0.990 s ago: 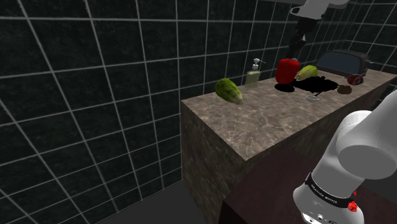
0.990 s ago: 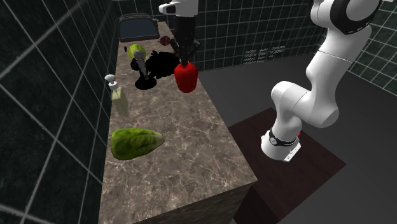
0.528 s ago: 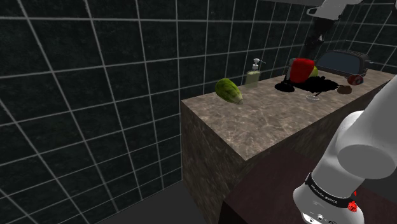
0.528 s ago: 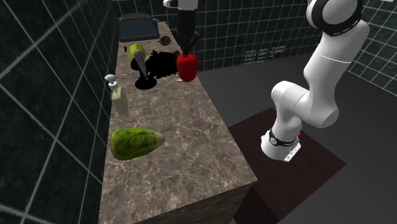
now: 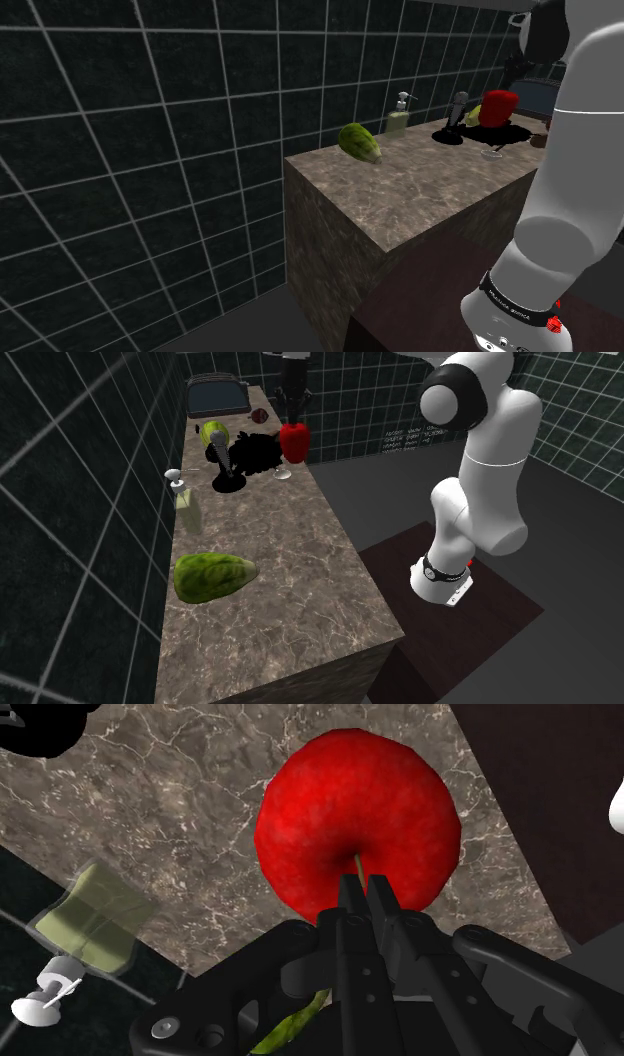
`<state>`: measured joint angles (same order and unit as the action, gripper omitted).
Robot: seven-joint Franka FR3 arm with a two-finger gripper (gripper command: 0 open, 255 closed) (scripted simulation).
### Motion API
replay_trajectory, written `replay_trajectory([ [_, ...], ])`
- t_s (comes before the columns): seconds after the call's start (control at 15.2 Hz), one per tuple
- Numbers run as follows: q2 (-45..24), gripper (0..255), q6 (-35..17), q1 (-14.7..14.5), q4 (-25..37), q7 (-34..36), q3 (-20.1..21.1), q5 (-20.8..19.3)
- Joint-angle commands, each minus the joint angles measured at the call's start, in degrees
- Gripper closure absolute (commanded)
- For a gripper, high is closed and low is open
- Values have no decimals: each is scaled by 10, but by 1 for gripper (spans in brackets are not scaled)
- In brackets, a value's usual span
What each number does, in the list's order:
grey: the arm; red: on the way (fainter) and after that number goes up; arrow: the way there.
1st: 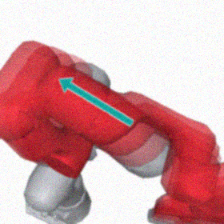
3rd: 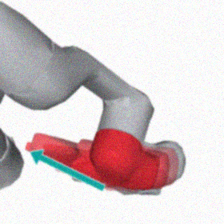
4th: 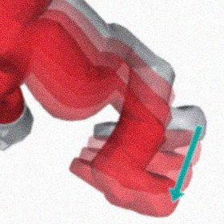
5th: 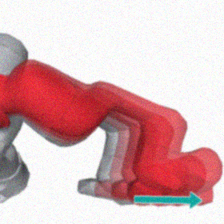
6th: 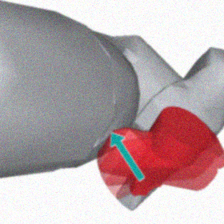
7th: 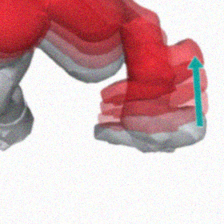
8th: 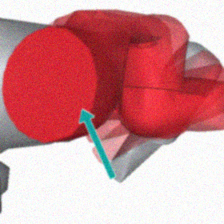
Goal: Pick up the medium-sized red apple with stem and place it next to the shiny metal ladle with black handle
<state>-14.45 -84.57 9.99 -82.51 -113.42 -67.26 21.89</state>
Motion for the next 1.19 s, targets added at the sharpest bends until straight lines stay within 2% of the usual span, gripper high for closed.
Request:
replay_trajectory([
  [0.0, -50, 255, 28, 69, 47, -42, 12, 43],
  [0.26, -144, 255, 89, 223, 173, -93, 55, 118],
  [0.46, -216, 255, 143, 347, 302, -106, 94, 172],
  [0.79, -198, 255, 89, 298, 217, -122, 79, 153],
  [1.12, -188, 255, 42, 263, 151, -135, 70, 143],
])
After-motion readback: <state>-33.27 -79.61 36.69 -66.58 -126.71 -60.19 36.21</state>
